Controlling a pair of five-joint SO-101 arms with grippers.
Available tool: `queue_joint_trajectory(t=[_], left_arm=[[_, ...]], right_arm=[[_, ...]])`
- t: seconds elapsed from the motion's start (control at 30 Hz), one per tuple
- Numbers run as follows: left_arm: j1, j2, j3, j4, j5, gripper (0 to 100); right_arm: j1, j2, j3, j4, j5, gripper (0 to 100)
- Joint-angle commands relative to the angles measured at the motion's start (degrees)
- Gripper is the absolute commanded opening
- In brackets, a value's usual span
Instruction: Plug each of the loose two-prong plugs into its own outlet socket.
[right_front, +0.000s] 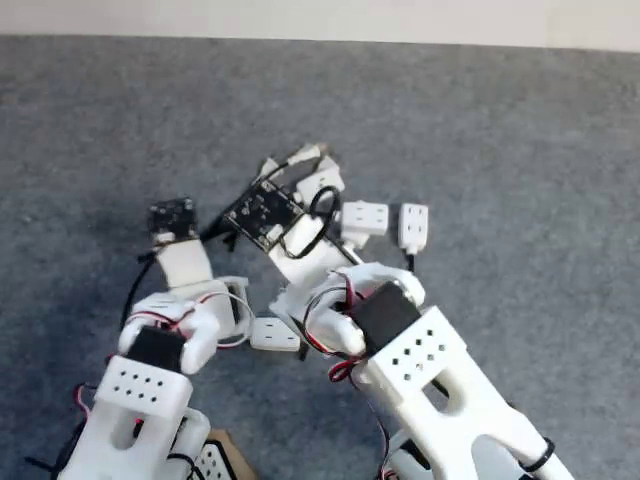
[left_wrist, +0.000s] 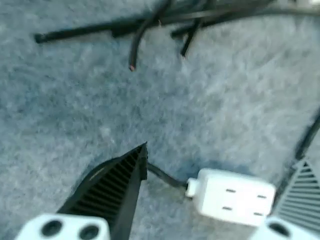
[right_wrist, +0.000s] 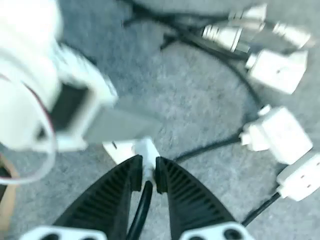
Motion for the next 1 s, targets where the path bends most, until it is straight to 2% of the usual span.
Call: queue_joint_trajectory(t=[0.0, 0.17, 0.37, 0.43, 0.63, 0.7, 0.8, 0.97], left_arm=[[1.4, 0.2, -0.7, -0.6, -0.7, 42], [0.7, 0.2, -0.8, -0.6, -0.8, 42], [-9.7, 0.7, -3.6, -1.0, -0.1, 42], [-11.9, 0.7, -4.2, -1.1, 2.9, 42], [-19.4, 0.7, -4.8, -4.7, 8.1, 35], [-19.9, 0.7, -4.8, -5.1, 8.3, 35], [-19.9, 0.7, -4.8, -5.1, 8.3, 35], [-20.1, 0.7, -4.8, -5.0, 8.3, 35]], right_arm=[[-0.3, -2.0, -3.0, 0.0, 0.7, 0.5], [-0.1, -2.0, -2.5, 0.3, 1.0, 0.5], [1.5, -1.8, -2.4, 2.4, 0.9, 0.5], [1.5, -1.3, -2.6, 3.2, 0.6, 0.5], [1.2, 12.3, -7.7, 8.7, -5.0, 0.5], [1.3, 16.9, -12.4, 11.7, -5.8, 0.5], [2.3, 19.7, -18.2, 14.9, -2.8, 0.5], [9.2, 17.5, -8.7, 12.5, -1.0, 0.6]])
